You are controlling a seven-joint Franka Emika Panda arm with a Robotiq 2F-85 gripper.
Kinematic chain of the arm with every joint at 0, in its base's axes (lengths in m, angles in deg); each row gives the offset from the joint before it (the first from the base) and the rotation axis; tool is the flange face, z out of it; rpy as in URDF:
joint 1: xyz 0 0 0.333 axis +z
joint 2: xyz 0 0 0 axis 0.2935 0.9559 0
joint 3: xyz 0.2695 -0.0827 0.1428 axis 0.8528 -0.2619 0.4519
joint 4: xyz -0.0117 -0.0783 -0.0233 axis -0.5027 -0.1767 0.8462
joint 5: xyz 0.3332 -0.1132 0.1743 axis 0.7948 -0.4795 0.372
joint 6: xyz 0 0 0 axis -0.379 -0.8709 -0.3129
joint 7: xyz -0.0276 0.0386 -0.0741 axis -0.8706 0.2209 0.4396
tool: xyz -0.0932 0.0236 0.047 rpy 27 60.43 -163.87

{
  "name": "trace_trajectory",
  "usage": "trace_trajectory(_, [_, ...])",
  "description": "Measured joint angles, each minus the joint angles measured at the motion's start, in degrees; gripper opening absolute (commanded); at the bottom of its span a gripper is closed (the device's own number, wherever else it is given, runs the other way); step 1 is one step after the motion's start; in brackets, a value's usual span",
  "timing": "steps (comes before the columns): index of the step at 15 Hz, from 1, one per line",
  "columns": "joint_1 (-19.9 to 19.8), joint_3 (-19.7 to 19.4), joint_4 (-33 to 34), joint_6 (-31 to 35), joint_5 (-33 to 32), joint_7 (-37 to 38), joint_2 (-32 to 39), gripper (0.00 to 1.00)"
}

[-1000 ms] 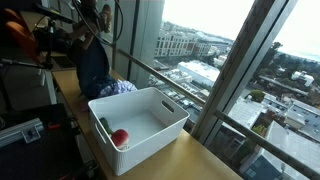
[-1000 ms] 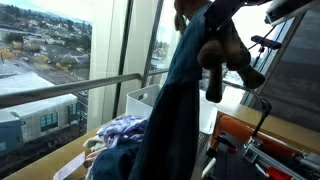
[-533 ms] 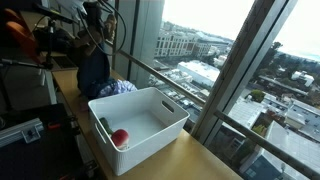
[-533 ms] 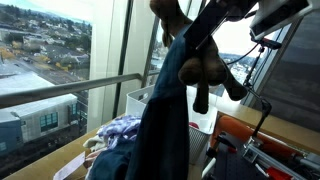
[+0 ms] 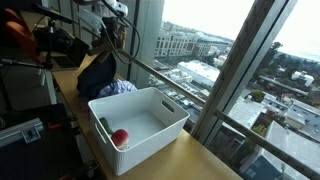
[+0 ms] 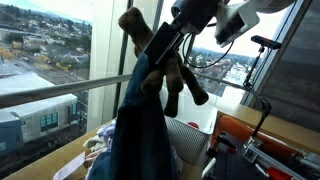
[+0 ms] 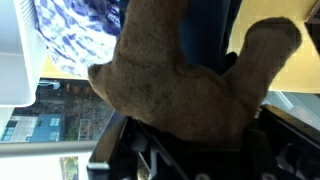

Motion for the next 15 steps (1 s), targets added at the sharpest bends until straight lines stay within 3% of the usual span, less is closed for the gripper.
trace_trajectory(7, [-3.36, 0.01, 10.92, -0.11, -1.98, -1.24, 15.72, 0.0])
trace_trajectory(15, [-3.0, -0.11, 10.56, 0.9, -8.79, 3.59, 22.12, 0.0])
